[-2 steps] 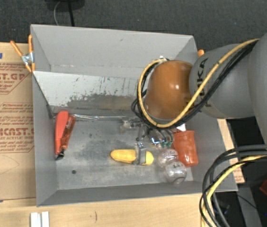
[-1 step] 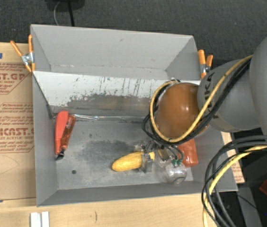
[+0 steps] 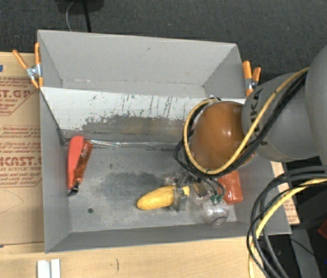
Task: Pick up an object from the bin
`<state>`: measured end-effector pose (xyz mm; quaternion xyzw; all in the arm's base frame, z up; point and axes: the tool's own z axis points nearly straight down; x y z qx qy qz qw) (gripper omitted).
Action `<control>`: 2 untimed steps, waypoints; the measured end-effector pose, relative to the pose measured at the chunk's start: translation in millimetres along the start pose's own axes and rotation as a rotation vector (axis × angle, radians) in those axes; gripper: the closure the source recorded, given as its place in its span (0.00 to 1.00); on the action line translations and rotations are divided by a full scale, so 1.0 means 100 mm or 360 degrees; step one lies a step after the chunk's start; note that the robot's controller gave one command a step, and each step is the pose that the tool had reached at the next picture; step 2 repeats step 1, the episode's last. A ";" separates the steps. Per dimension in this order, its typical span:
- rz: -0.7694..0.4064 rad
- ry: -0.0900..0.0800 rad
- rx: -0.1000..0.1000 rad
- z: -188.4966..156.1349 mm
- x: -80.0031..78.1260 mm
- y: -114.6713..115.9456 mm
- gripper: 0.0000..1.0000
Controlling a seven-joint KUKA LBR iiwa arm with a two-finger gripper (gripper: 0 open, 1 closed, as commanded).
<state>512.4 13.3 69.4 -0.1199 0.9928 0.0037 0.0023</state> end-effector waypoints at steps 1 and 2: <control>-0.0107 -0.0009 0.0001 -1.47 -0.12 0.00 1.00; -0.0107 -0.0009 0.0001 -1.47 -0.12 0.00 1.00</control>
Offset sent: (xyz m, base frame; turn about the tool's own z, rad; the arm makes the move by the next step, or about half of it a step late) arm 0.0000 0.0000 0.0000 0.0000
